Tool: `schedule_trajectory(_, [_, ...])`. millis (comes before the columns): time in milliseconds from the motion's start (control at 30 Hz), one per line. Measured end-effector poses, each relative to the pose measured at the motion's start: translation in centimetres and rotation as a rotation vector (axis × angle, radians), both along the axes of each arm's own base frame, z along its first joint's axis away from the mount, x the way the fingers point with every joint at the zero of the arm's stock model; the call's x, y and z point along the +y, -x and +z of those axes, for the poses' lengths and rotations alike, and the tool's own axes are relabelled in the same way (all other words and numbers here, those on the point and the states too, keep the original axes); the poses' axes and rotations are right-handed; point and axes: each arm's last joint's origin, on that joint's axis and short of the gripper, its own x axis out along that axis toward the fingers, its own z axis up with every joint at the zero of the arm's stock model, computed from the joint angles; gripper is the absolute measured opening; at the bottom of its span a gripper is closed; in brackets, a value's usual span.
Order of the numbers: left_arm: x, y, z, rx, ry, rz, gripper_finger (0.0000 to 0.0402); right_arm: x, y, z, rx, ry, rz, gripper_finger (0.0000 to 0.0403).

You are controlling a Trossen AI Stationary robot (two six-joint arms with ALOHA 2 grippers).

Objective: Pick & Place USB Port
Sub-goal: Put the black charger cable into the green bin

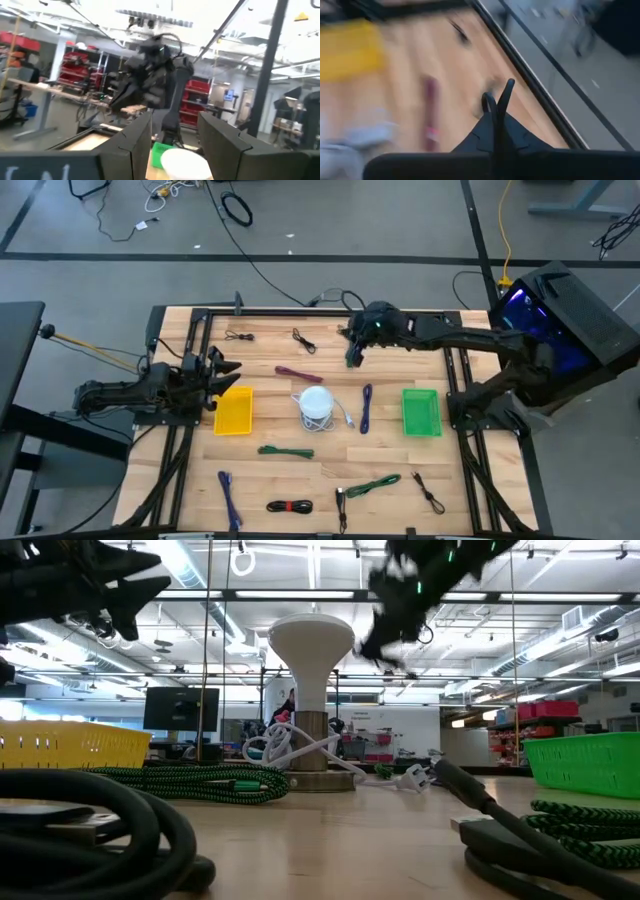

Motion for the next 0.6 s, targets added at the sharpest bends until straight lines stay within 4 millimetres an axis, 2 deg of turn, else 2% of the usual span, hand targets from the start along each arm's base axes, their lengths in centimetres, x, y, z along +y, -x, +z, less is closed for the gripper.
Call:
schedule_trajectory(167, [0.0, -0.3, -0.1, 0.013, 0.003, -0.011, 0.0165, 5.8, -1.4, 4.6, -0.176, 0.024, 0.168, 0.0004])
schedule_trajectory(267, [-0.1, -0.4, 0.3, -0.023, -0.014, -0.044, 0.0165, 9.0, -2.2, 6.3, -0.286, 0.031, 0.266, 0.0004])
schedule_trajectory(400, [-0.3, -0.8, 0.9, -0.075, -0.052, -0.086, 0.0165, 12.3, -2.9, 6.8, -0.372, 0.052, 0.321, 0.0004])
schedule_trajectory(500, [-0.3, -1.5, 1.4, -0.033, -0.068, -0.094, 0.0165, 13.9, -3.4, 6.9, -0.430, 0.053, 0.346, 0.0004])
schedule_trajectory(600, [-0.3, -2.4, 2.7, -0.004, -0.086, -0.115, 0.0165, 15.2, -4.3, 6.7, -0.482, 0.058, 0.392, 0.0004])
